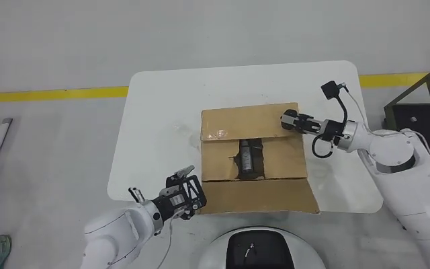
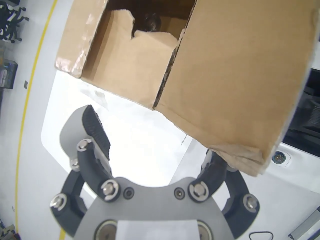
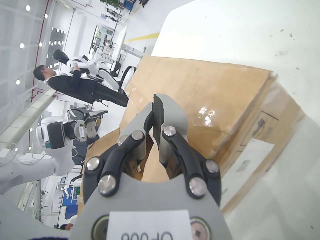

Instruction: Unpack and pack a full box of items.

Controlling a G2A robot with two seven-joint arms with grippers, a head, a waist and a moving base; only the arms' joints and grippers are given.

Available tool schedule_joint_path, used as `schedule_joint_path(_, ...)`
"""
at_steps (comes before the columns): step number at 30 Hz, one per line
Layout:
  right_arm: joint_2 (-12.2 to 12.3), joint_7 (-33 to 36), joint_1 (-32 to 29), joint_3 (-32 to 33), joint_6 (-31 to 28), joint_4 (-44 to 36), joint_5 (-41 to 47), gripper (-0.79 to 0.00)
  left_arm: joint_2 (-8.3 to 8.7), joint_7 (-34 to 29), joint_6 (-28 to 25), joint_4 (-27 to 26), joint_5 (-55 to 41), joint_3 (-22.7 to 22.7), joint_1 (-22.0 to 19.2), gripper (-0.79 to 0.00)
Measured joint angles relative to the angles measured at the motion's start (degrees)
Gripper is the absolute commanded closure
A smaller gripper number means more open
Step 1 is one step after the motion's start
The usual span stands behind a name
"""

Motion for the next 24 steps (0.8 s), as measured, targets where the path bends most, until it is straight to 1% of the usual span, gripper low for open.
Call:
schedule_joint_path(7,0.79,1.73,0.55,2.47,2.12,-2.37,-1.75,0.000,-0.44,-0.24,2.16,-0.71,-1.88,3.04,-4.64,-0.785)
schedule_joint_path(9,0.98,1.74,0.67,3.25,2.39,-3.43,-1.67,0.000,-0.74,-1.14,4.74,-0.12,-1.97,4.30,-6.58,-0.785)
schedule_joint_path(12,1.24,1.76,0.72,4.38,2.69,-5.06,-1.54,0.000,-1.31,-4.30,10.08,0.77,-3.35,6.55,-9.36,-0.785)
schedule_joint_path(16,1.64,2.21,0.60,5.44,3.70,-7.65,-2.96,0.000,-1.95,-7.13,15.19,1.80,-1.85,9.00,-13.25,-0.785)
schedule_joint_path(20,1.85,0.89,-0.15,5.30,4.12,-10.64,-5.22,0.000,-2.78,-8.99,20.51,4.63,-0.29,12.00,-16.72,-0.785)
schedule_joint_path(24,1.71,-0.99,-1.13,3.21,2.74,-11.62,-6.33,0.000,-3.62,-9.15,25.03,8.69,2.29,14.96,-19.34,-0.785)
